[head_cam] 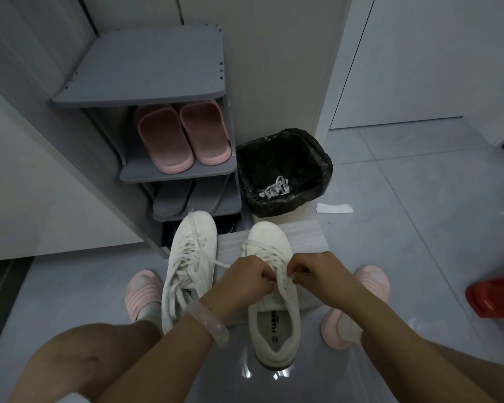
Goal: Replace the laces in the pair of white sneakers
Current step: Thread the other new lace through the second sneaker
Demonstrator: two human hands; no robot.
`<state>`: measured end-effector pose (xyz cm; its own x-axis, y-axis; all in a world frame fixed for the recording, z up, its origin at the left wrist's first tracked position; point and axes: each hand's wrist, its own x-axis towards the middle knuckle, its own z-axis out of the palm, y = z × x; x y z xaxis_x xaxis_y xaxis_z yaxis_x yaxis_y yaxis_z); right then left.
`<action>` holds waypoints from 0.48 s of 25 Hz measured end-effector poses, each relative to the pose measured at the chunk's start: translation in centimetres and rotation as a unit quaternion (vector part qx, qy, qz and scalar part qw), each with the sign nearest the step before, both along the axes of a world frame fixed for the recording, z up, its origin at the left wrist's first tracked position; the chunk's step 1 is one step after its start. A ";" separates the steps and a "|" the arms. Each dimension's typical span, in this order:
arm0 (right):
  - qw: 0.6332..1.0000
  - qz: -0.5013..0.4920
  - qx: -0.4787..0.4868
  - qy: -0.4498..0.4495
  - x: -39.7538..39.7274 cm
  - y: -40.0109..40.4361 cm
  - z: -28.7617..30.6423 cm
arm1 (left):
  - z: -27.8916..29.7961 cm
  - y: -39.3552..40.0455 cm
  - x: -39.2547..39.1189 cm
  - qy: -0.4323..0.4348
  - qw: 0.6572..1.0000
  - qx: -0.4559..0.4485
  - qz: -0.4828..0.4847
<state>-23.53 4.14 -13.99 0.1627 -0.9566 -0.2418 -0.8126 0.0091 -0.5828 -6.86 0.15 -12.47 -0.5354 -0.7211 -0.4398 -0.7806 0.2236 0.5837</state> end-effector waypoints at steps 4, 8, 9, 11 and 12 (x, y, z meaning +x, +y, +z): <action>0.999 -0.011 0.004 -0.040 0.3 0.2 0.4 | -0.2 -0.1 0.0 0.003 1.000 0.004 0.011; 0.998 -0.021 0.017 -0.058 0.3 0.4 0.6 | -0.4 -0.1 0.0 0.007 1.000 0.003 0.012; 0.999 -0.013 0.021 -0.048 0.5 0.5 0.5 | -0.5 -0.1 0.0 0.006 1.000 0.004 0.012; 0.998 -0.032 0.027 -0.045 0.8 0.6 0.0 | -0.5 -0.1 -0.1 0.010 1.000 0.006 0.013; 0.996 -0.059 0.034 -0.059 0.9 0.7 -0.2 | -0.5 -0.1 -0.1 0.012 1.000 0.006 0.015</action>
